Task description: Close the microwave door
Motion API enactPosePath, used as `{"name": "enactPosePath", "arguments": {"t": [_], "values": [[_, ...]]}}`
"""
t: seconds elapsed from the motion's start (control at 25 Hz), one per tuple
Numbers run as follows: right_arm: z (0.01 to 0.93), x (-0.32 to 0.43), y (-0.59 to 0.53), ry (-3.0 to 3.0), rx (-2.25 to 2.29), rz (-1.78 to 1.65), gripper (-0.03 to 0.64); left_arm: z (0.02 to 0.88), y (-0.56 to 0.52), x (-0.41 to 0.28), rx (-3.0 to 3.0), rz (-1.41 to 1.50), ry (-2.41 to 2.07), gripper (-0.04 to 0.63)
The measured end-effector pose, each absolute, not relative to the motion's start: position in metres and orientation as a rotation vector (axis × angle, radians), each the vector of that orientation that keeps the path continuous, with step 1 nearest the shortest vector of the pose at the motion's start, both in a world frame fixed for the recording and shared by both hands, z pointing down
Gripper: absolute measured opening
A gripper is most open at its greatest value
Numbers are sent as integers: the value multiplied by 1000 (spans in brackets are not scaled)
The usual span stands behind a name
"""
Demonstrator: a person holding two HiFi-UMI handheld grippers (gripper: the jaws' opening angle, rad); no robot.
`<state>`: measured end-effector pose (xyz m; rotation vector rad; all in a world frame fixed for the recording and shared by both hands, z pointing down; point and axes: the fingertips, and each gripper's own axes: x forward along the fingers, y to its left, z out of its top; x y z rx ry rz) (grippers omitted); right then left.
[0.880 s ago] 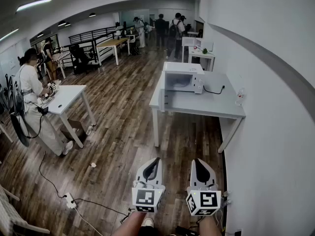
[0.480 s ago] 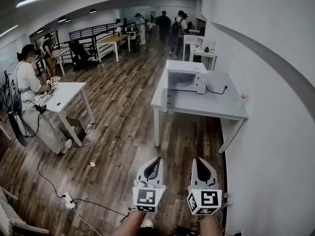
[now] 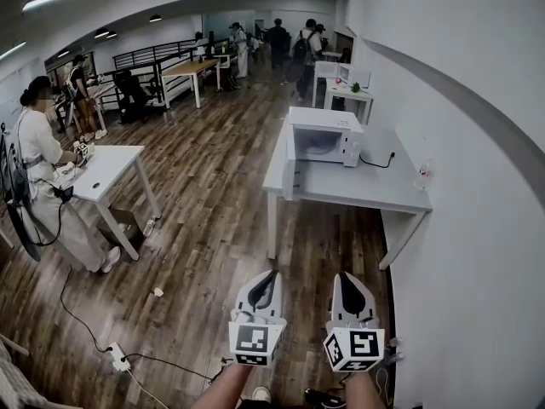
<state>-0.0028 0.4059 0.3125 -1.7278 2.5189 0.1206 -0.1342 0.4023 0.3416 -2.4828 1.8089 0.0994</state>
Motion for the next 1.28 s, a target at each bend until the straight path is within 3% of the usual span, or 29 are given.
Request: {"name": "enactPosePath", "arguments": {"t": [0.72,1.28], "values": [[320,-28,345,2485,-1760,144,29,350,336,-166,-2523,115,1754,26],[323,32,214,2479,-1719,108,29,346,203,-113,-2476,114,1828,26]]}}
